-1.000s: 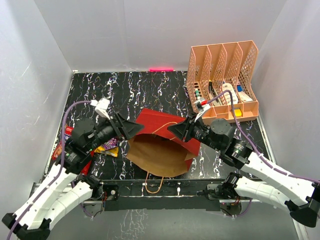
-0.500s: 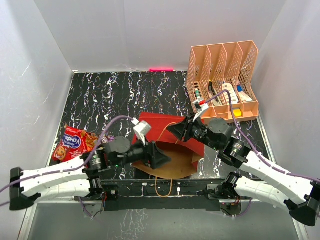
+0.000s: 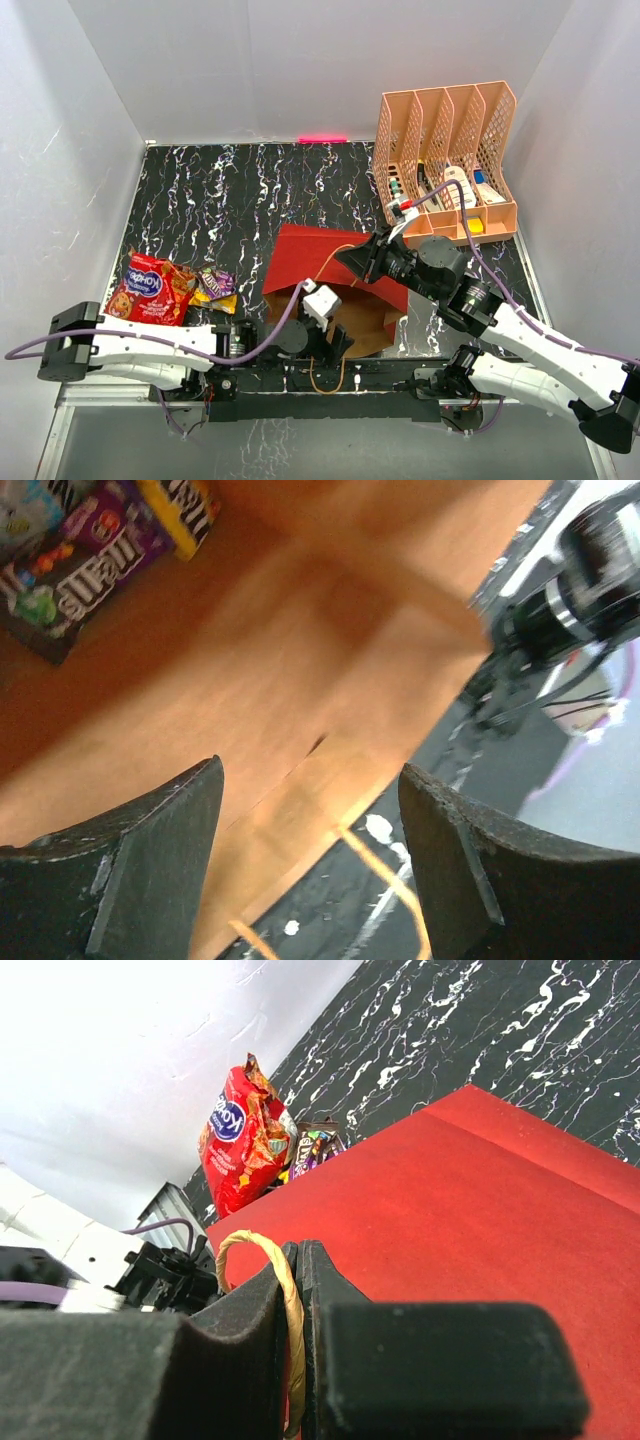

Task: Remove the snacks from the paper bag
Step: Take out the snack from the paper bag.

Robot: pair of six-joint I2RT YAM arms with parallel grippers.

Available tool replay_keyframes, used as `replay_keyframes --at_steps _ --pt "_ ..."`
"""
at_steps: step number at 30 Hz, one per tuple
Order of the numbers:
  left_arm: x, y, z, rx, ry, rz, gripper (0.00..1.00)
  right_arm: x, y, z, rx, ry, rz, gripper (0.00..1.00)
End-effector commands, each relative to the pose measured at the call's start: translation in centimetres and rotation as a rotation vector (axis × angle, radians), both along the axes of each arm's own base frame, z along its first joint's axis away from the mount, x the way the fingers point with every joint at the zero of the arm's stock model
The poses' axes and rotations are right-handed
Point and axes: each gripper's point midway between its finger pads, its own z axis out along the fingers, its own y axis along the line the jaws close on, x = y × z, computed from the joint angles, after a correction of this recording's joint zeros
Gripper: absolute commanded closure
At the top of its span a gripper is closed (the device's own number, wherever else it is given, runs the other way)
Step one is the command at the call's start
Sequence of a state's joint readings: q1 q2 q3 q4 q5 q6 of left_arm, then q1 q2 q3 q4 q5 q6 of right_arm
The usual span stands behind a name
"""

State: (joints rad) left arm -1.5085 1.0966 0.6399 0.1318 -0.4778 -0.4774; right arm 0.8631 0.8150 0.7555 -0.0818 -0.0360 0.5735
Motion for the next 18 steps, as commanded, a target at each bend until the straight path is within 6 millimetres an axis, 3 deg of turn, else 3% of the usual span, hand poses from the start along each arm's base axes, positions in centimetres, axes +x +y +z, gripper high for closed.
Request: replay_keyframes --at_steps 1,3,8,11,18 --pt "1.6 -0.2 -0.2 -0.121 -0.154 0.028 0.29 -0.2 -0.4 4.4 0.085 -0.089 -0.003 0.93" --pt "2.9 0.0 -0.4 -0.104 -0.219 0.078 0.28 -0.3 -0.3 4.4 0.086 -0.088 0.001 0.93" --pt "5.3 -0.7 -4.4 0.166 -0.364 0.134 0.31 -0.4 0.1 4.3 0.097 -0.080 0.020 0.93" --pt "7.1 -0.7 -6.1 0.243 -0.414 0.166 0.36 -0.6 0.3 4.4 0.103 -0.077 0.036 0.93" --pt "11.3 0.5 -6.3 0.210 -0.389 0.252 0.49 -1.1 0.7 4.6 0.115 -0.071 0.072 0.93"
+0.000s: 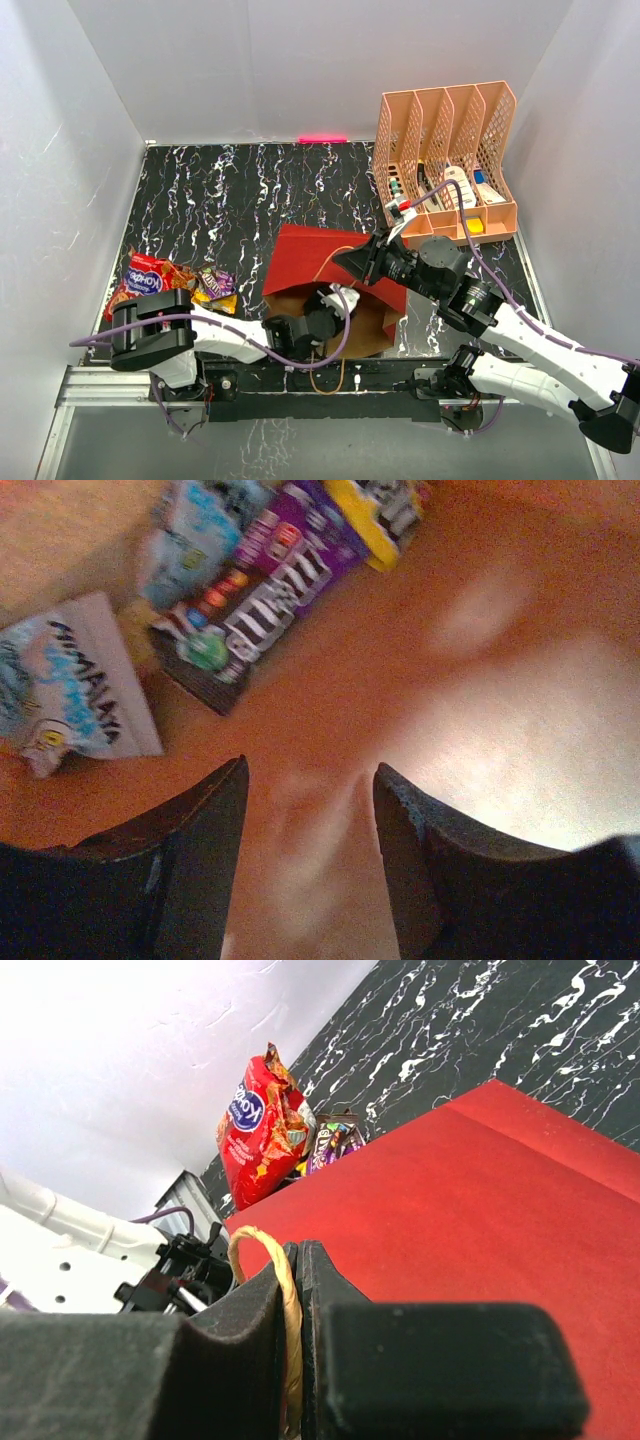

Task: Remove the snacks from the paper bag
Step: Take out the snack from the paper bag.

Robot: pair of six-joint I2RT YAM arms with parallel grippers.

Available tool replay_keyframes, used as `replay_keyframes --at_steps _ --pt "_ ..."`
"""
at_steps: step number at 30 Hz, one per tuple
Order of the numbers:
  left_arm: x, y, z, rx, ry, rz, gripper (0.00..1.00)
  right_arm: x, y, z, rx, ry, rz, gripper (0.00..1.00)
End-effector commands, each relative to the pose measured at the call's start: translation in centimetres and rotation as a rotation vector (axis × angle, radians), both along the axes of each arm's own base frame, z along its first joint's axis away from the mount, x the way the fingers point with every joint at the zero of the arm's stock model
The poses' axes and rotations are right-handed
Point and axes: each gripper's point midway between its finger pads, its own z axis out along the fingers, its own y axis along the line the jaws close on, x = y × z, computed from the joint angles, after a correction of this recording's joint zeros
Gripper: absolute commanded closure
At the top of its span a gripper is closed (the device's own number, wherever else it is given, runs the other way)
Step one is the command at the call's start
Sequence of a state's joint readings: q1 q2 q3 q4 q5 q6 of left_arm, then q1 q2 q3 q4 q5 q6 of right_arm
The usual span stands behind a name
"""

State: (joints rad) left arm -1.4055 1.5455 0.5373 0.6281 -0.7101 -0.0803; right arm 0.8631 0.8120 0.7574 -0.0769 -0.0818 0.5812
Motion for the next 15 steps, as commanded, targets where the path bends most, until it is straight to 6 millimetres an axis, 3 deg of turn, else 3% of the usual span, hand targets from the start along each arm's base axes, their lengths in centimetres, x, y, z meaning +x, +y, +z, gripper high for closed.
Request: replay_keyframes --at_steps 1,8,15 --pt "3.5 0.3 2.8 -0.131 -0.045 0.085 0.50 -0.5 0.4 4.3 0.103 -0.073 0.031 0.93" --pt "5.8 1.7 2.1 -0.194 -0.027 0.132 0.44 -0.8 1.2 4.4 0.103 -0.072 0.077 0.93" --pt "7.2 1.0 1.7 -0.283 0.016 0.133 0.37 -1.2 2.0 4.1 0.096 -0.065 0.129 0.93"
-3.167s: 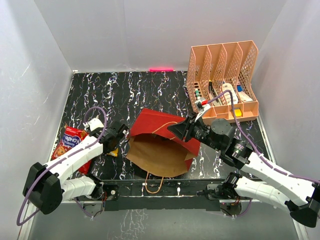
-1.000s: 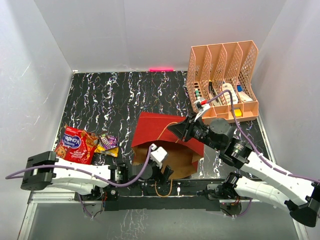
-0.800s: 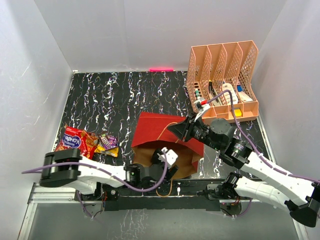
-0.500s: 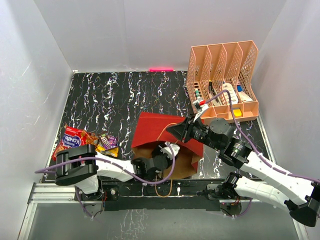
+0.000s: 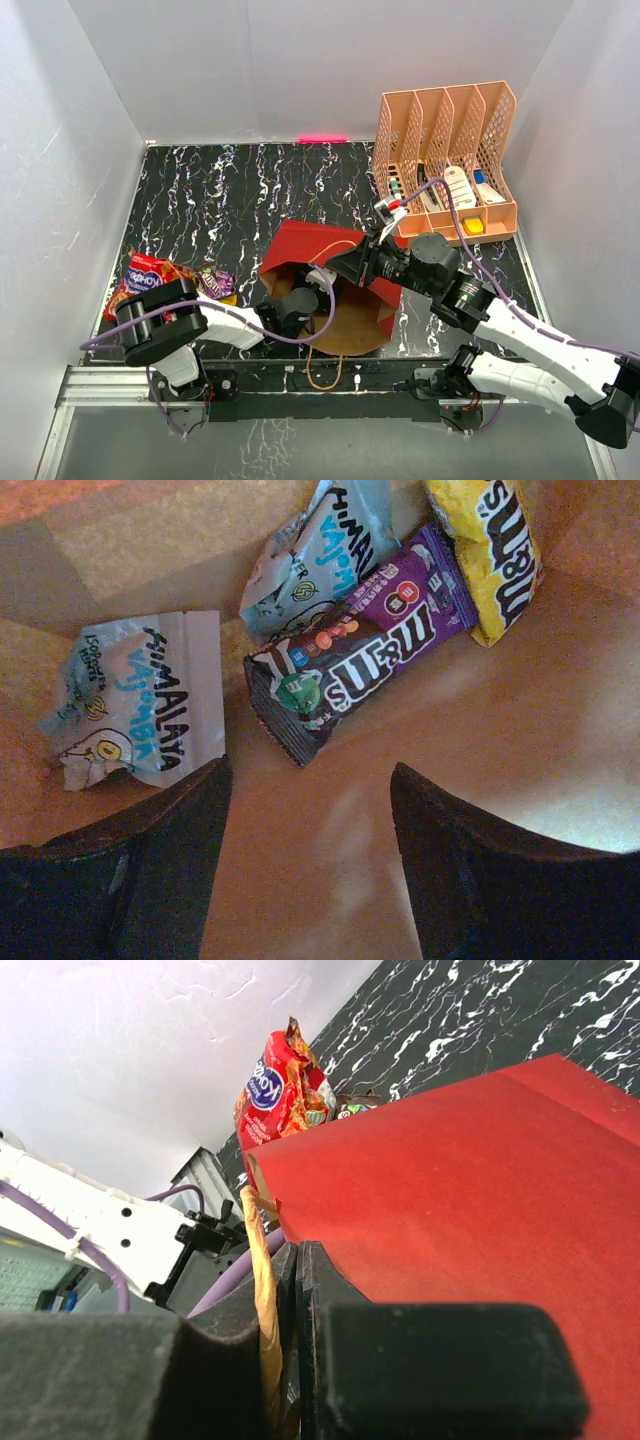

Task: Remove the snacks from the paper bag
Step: Take out the snack from the paper bag.

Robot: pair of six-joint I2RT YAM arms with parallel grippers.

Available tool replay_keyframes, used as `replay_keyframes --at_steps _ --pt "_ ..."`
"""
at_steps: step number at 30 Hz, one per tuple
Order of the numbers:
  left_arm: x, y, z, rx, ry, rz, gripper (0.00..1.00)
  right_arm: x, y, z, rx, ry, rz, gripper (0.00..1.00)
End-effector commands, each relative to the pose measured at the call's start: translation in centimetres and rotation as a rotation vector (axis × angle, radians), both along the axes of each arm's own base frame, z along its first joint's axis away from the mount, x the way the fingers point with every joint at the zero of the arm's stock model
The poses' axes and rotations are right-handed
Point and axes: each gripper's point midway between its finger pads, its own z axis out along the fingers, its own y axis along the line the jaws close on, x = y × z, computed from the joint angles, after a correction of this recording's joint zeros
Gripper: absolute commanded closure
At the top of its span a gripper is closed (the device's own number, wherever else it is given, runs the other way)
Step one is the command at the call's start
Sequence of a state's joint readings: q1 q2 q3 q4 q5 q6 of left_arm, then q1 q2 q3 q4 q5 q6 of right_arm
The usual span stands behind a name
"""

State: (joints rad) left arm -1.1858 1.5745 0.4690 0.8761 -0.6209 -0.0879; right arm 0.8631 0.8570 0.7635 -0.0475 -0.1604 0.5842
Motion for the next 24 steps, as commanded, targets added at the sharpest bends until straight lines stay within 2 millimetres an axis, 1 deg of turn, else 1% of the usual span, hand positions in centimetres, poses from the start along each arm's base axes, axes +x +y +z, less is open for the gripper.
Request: replay_keyframes --at_steps 1,4,6,11,13,15,18,24 --pt "1.1 -1.4 0.8 -0.124 0.017 0.001 0.36 -0.7 0.7 4.5 0.104 -0.075 0.058 0.93" --pt "2.1 -1.8 0.3 -0.124 0.025 0.009 0.33 -0.9 0.8 4.7 0.114 -0.077 0.068 0.93" --pt "2.6 -2.0 -0.3 -0.119 0.029 0.019 0.31 -1.0 0.6 4.9 0.119 -0.083 0.069 0.93" --pt "3.9 -2.2 -1.2 -0.127 0.023 0.056 0.20 -1.2 0.1 5.1 0.123 -0.093 0.056 0.93" --pt "4.0 -2.4 -1.3 -0.121 0.012 0.048 0.19 -1.2 0.0 5.1 0.121 -0.093 0.050 0.93" --pt "3.4 -2.5 -0.9 -0.165 0.008 0.013 0.21 -1.1 -0.2 5.2 0.116 -0.092 0.043 0.93" --pt "1.7 -2.6 0.1 -0.210 -0.020 -0.066 0.22 -0.8 -0.5 5.5 0.110 -0.091 0.015 0.93" --pt "-2.2 -3.0 0.6 -0.105 -0.049 -0.250 0.25 0.3 -1.4 6.4 0.098 -0.119 -0.062 0.93"
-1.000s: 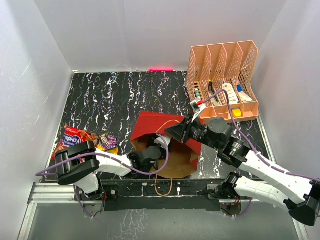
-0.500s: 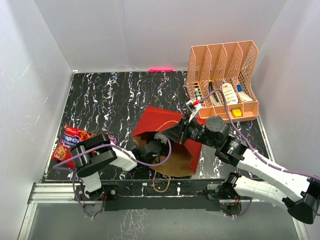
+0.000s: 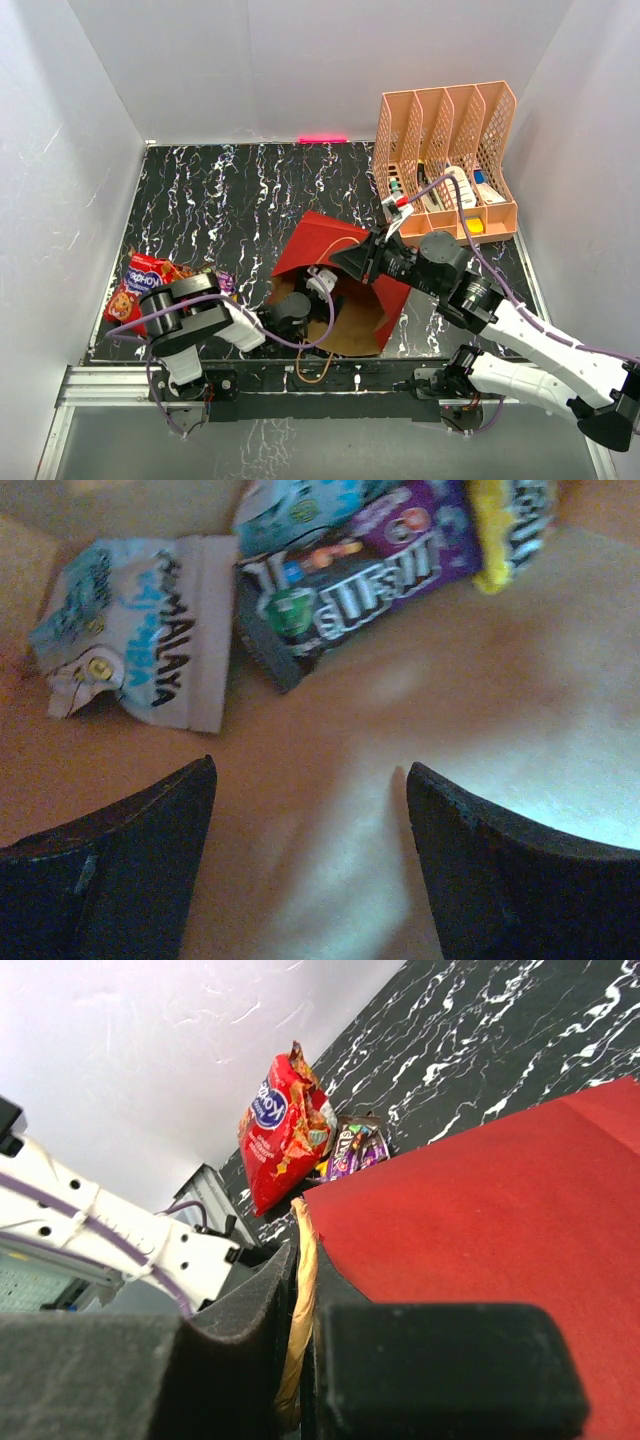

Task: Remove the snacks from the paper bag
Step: Take out the snack from the paper bag.

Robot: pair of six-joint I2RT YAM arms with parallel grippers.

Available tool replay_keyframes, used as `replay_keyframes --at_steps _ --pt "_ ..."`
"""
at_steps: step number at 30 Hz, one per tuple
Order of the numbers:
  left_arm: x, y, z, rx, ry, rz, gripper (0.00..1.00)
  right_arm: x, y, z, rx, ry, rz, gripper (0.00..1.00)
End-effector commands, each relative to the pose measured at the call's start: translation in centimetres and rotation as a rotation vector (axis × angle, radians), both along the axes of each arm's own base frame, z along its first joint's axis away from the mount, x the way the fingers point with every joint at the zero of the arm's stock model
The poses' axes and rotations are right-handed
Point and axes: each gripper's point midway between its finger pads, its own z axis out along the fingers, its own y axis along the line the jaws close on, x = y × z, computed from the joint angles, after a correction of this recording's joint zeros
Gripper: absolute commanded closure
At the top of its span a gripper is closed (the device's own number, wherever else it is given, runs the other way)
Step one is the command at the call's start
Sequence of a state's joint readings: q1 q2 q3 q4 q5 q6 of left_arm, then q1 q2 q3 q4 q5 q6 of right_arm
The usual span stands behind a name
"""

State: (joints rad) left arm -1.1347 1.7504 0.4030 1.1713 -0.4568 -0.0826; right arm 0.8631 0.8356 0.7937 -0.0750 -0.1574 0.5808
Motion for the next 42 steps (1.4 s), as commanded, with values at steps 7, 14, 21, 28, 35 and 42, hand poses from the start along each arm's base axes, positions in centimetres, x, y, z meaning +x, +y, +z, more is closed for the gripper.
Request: replay_keyframes --at_steps 7,14,21,28,35,42 --pt "-3.7 -3.0 4.8 0.127 -0.271 -0.324 0.30 0.5 -0.8 5.9 0.063 -0.128 -0.040 0.93" --pt "-2.0 -5.8 4.2 0.384 -0.504 -0.443 0.34 -0.1 -0.8 6.7 0.077 -0.135 -0.016 0.93" --pt "-0.8 -8.2 3.2 0.469 -0.567 -0.506 0.33 -0.5 -0.9 6.9 0.083 -0.133 -0.004 0.93" --pt "0.8 -9.2 0.6 0.525 -0.452 -0.556 0.26 -0.7 -1.1 6.6 0.086 -0.125 -0.001 0.93" --pt "2.4 -8.6 -1.6 0.601 -0.373 -0.549 0.38 -0.8 -1.5 6.8 0.092 -0.129 -0.013 0.93" --pt "3.5 -8.0 -0.8 0.624 -0.397 -0.487 0.70 -0.7 -1.8 6.7 0.090 -0.129 -0.028 0.93"
